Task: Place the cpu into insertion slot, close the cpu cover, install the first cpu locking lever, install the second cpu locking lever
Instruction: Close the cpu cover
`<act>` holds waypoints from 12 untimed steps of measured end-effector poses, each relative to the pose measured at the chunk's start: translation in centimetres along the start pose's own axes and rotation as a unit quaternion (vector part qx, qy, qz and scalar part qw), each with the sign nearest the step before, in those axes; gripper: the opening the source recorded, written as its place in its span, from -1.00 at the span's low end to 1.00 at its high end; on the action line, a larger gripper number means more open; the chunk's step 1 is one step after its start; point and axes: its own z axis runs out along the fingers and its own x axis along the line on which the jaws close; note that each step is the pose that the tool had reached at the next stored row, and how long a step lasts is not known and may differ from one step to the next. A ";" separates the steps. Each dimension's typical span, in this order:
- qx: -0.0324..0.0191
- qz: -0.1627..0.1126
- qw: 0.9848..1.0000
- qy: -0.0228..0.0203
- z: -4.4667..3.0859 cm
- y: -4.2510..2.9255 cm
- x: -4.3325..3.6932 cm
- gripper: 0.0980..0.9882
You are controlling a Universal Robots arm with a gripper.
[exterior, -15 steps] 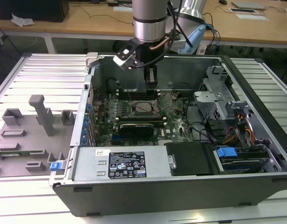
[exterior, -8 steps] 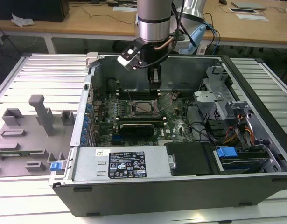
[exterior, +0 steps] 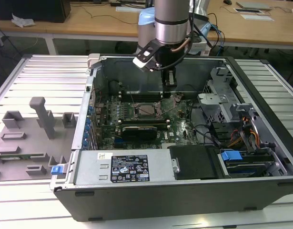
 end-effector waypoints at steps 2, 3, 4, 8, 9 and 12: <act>0.002 0.000 1.000 0.000 0.09 1.02 -0.08 -0.98; 0.003 0.000 1.000 0.000 0.11 1.33 -0.10 -0.98; 0.004 0.000 1.000 0.000 0.16 1.82 -0.14 -0.98; 0.006 0.000 1.000 0.004 0.33 3.32 -0.25 -0.98; 0.006 0.000 1.000 0.008 0.38 3.53 -0.28 -0.98; 0.007 0.002 1.000 0.029 0.63 4.20 -0.55 -0.98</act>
